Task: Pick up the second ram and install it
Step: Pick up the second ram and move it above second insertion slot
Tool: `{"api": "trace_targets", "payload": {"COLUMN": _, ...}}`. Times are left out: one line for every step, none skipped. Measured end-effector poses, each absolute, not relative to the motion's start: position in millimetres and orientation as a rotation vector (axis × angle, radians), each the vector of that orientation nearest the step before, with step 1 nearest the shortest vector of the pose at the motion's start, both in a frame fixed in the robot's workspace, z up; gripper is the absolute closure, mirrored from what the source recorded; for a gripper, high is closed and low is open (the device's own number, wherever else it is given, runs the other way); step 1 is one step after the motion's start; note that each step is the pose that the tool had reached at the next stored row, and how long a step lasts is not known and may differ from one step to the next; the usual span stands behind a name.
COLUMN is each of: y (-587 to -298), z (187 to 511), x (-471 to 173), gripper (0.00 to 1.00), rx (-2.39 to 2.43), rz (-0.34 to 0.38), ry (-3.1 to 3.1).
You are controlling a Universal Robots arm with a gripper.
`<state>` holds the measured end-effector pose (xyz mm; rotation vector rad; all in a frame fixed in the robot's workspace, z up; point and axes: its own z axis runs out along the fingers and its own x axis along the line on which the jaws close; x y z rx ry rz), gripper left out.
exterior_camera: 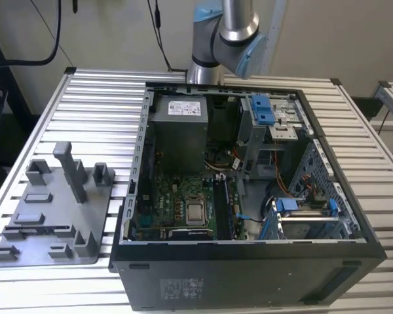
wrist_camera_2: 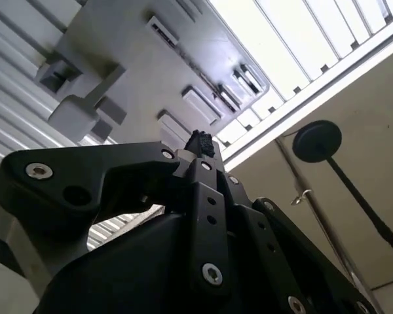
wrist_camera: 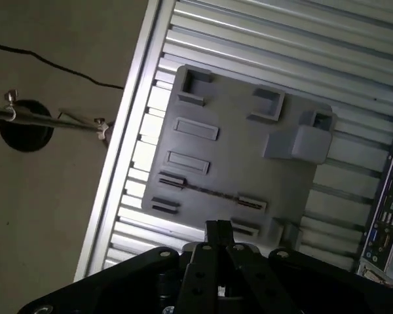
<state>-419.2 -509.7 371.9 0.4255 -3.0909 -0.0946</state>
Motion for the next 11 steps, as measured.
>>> {"api": "trace_targets", "payload": {"y": -509.7, "z": 371.9, "x": -419.2, "gripper": 0.89, "rx": 0.447, "rz": -0.094, "ry": -3.087}}
{"api": "trace_targets", "payload": {"y": -509.7, "z": 371.9, "x": -419.2, "gripper": 0.89, "rx": 0.467, "rz": -0.094, "ry": -3.084}}
{"api": "trace_targets", "payload": {"y": -509.7, "z": 371.9, "x": -419.2, "gripper": 0.89, "rx": 0.488, "rz": -0.094, "ry": -3.08}}
{"api": "trace_targets", "payload": {"y": -509.7, "z": 371.9, "x": -419.2, "gripper": 0.89, "rx": 0.506, "rz": -0.094, "ry": -3.077}}
{"api": "trace_targets", "payload": {"y": -509.6, "z": 371.9, "x": -419.2, "gripper": 0.89, "rx": 0.522, "rz": -0.093, "ry": -3.074}}
{"api": "trace_targets", "payload": {"y": -509.6, "z": 371.9, "x": -419.2, "gripper": 0.89, "rx": 0.535, "rz": -0.093, "ry": -3.072}}
{"api": "trace_targets", "payload": {"y": -509.6, "z": 371.9, "x": -419.3, "gripper": 0.89, "rx": 0.549, "rz": -0.093, "ry": -3.069}}
{"api": "trace_targets", "payload": {"y": -509.5, "z": 371.9, "x": -419.3, "gripper": 0.89, "rx": 0.565, "rz": -0.093, "ry": -3.066}}
{"api": "trace_targets", "payload": {"y": -509.4, "z": 371.9, "x": -419.4, "gripper": 0.89, "rx": 0.583, "rz": -0.093, "ry": -3.062}}
{"api": "trace_targets", "payload": {"y": -509.3, "z": 371.9, "x": -419.5, "gripper": 0.89, "rx": 0.603, "rz": -0.092, "ry": -3.058}}
{"api": "trace_targets", "payload": {"y": -509.3, "z": 371.9, "x": -419.5, "gripper": 0.89, "rx": 0.622, "rz": -0.092, "ry": -3.053}}
